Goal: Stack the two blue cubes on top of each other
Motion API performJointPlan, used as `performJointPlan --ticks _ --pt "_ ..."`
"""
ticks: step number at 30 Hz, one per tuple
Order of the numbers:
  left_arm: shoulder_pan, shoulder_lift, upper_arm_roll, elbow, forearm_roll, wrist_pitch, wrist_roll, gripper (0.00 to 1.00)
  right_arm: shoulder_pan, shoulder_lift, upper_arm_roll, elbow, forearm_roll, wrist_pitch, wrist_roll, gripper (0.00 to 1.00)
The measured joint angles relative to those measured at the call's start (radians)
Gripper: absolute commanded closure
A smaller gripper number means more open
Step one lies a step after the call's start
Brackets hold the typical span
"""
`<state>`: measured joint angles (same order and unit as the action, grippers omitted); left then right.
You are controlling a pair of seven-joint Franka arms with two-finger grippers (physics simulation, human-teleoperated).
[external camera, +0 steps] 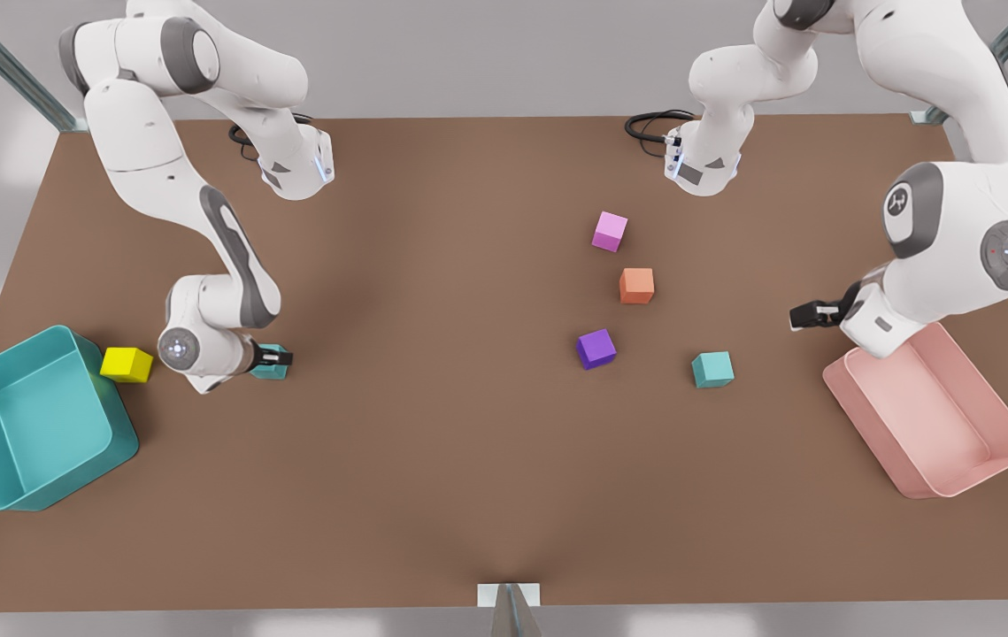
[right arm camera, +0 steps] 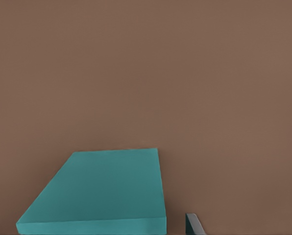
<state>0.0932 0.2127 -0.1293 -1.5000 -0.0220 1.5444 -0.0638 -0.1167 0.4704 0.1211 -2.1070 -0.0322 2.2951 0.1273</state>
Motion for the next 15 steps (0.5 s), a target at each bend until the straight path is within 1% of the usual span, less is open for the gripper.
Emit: performJointPlan --ticks 1,2,3,4,6,9,10,12,14,15 --pt "-0.003 0.001 0.0 0.0 0.001 0.0 -0.001 0.0 0.0 0.005 0.0 0.001 0.0 0.005 0.001 0.13" --pt "-0.005 0.002 -0.001 0.001 0.002 0.0 -0.003 0.0 0.001 0.009 0.0 0.004 0.001 0.01 0.002 0.28" --pt "-0.006 0.002 -0.001 0.0 0.002 0.0 -0.004 0.0 0.001 0.01 0.001 0.006 0.002 0.013 0.002 0.34" --pt "-0.007 0.003 -0.001 -0.002 0.002 0.0 -0.005 0.0 0.001 0.009 0.002 0.009 0.005 0.015 0.0 0.39" --pt "-0.01 0.005 -0.003 -0.002 0.002 -0.002 -0.008 0.0 0.002 0.002 0.005 0.016 0.011 0.015 -0.003 0.45" --pt "-0.008 0.016 -0.004 -0.003 0.001 -0.014 -0.011 0.0 0.011 -0.022 0.018 0.06 0.021 -0.013 -0.007 0.45" --pt "-0.007 0.027 -0.004 -0.004 0.001 -0.019 -0.012 0.0 0.015 -0.027 0.045 0.083 0.023 -0.028 -0.004 0.45" --pt "0.0 0.039 -0.002 -0.003 0.001 -0.026 -0.014 0.0 0.039 -0.022 0.137 0.129 0.036 -0.051 0.021 0.44" --pt "0.016 0.042 0.0 -0.002 0.001 -0.031 -0.016 0.0 0.154 0.025 0.184 0.227 0.071 -0.068 0.071 0.44" --pt "0.024 0.045 0.0 -0.006 0.001 -0.036 -0.016 0.0 0.236 0.078 0.192 0.316 0.086 -0.074 0.105 0.44"
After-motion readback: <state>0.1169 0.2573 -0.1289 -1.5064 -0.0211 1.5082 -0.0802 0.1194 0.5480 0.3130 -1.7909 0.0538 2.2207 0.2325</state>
